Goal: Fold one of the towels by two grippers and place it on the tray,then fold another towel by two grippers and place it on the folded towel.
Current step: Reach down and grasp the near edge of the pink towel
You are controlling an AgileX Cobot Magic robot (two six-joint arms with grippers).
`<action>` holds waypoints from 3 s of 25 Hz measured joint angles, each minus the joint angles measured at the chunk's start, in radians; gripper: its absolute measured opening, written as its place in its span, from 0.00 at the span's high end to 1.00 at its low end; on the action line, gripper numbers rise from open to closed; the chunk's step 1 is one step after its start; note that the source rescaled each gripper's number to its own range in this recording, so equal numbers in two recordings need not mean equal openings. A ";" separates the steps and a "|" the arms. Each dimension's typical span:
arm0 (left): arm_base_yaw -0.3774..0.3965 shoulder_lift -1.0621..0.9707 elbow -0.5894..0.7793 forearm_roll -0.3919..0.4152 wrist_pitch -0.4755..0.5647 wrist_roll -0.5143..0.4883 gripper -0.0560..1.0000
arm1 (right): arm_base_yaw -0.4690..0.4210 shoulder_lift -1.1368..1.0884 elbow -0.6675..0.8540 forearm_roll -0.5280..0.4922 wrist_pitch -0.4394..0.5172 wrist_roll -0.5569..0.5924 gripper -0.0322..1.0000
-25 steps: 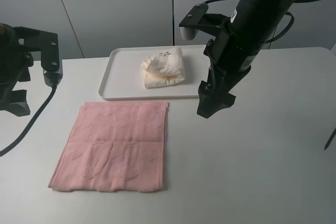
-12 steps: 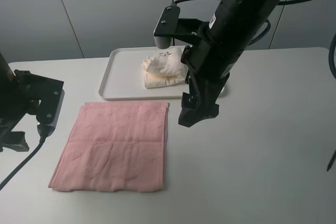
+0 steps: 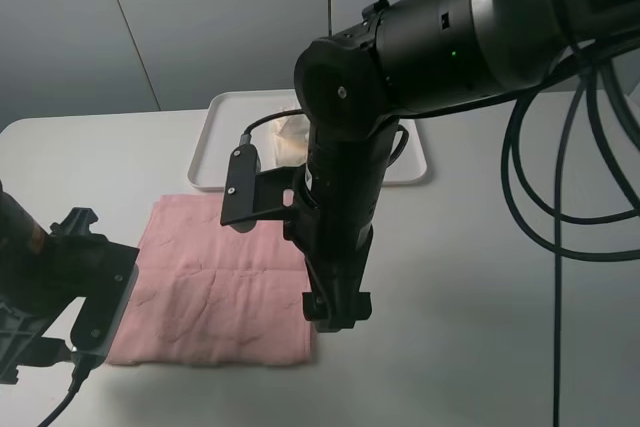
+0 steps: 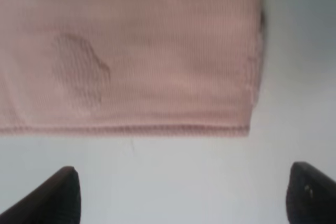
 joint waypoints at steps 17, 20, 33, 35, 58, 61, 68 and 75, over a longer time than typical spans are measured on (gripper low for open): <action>-0.051 0.099 0.006 -0.033 -0.073 -0.008 0.00 | 0.006 0.050 0.000 0.002 -0.059 0.024 0.00; -0.051 0.118 0.006 -0.031 -0.080 -0.008 0.00 | 0.006 0.050 0.000 0.002 -0.073 0.024 0.00; -0.052 0.211 0.004 -0.031 -0.110 -0.008 0.00 | 0.006 0.050 0.000 0.026 -0.088 0.021 0.00; -0.052 0.217 0.004 -0.031 -0.111 -0.010 0.00 | 0.006 0.050 0.000 0.026 -0.088 0.019 0.00; -0.053 0.223 0.004 -0.029 -0.126 -0.061 0.00 | 0.106 0.099 0.061 0.055 -0.160 -0.065 0.00; -0.053 0.223 0.004 -0.027 -0.126 -0.061 0.00 | 0.106 0.119 0.065 0.050 -0.169 -0.041 0.00; -0.053 0.223 0.004 -0.027 -0.128 -0.061 0.00 | 0.106 0.151 0.069 0.050 -0.192 -0.003 0.00; -0.053 0.225 0.004 -0.027 -0.128 -0.061 0.00 | 0.128 0.161 0.069 0.028 -0.196 0.008 0.00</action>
